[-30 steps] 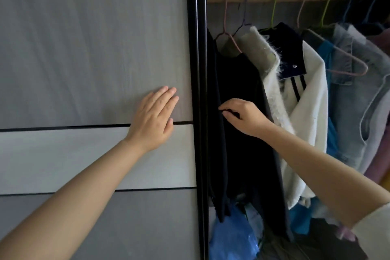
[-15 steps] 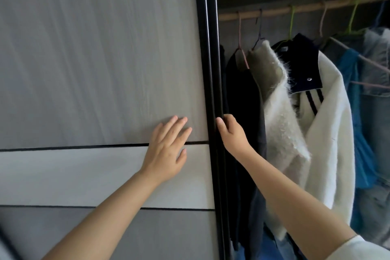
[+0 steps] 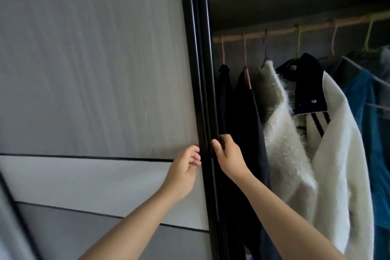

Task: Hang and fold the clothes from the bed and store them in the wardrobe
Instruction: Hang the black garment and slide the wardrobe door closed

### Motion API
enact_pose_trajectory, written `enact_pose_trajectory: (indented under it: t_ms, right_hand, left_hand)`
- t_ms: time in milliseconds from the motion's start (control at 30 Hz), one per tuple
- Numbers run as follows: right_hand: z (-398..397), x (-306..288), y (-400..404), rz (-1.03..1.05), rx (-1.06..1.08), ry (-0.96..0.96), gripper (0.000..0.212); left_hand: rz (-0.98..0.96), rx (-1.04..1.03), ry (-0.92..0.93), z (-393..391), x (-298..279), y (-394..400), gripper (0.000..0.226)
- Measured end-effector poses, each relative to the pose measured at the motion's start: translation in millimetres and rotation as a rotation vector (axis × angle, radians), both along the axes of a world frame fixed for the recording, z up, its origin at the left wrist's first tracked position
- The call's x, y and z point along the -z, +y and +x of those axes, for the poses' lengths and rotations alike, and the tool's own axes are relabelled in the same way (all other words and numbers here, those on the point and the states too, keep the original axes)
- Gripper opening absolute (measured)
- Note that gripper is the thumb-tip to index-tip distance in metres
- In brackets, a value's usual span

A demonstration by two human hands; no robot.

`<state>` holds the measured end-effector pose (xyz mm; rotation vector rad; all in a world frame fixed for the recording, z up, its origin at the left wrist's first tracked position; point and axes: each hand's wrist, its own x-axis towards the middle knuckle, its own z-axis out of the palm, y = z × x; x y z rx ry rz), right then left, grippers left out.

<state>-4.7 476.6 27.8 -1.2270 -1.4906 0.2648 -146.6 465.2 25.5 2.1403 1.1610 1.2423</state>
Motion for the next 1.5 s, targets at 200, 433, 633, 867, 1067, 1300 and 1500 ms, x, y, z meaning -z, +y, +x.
enact_pose_trajectory:
  t_ms: [200,433,633,867,1067,1300,1500]
  right_hand:
    - [10.6,-1.4,-8.4,-0.008,-0.027,-0.032,0.037]
    - [35.2,-6.7,-14.6,0.020,0.017,-0.119,0.036]
    - [73.1,-3.5,-34.3,0.011,0.083,-0.131,0.037]
    - [130.3,-1.4,-65.6,0.037,0.220,-0.065,0.019]
    - [161.7,15.1,-88.6,0.033,0.611,0.129,0.030]
    - [111.5,56.3,-73.7,0.685,0.676,-0.392,0.030]
    - [6.2,54.0,-27.1,0.636,0.315,-0.501,0.029]
  left_hand:
    - [-0.177,0.037,-0.142,2.2,-15.0,-20.4,0.045]
    - [-0.069,-0.255,0.146,20.0,-22.0,-29.3,0.037]
    - [-0.029,-0.532,0.069,79.7,-4.0,-47.4,0.077]
    - [-0.143,-0.644,-0.320,115.0,-12.5,-35.4,0.081]
    - [-0.112,-0.665,-0.383,118.5,-11.0,-33.5,0.073]
    - [0.046,-0.468,-0.505,75.6,1.7,-31.6,0.040]
    - [0.463,-0.441,-0.085,-19.8,26.2,-15.0,0.042]
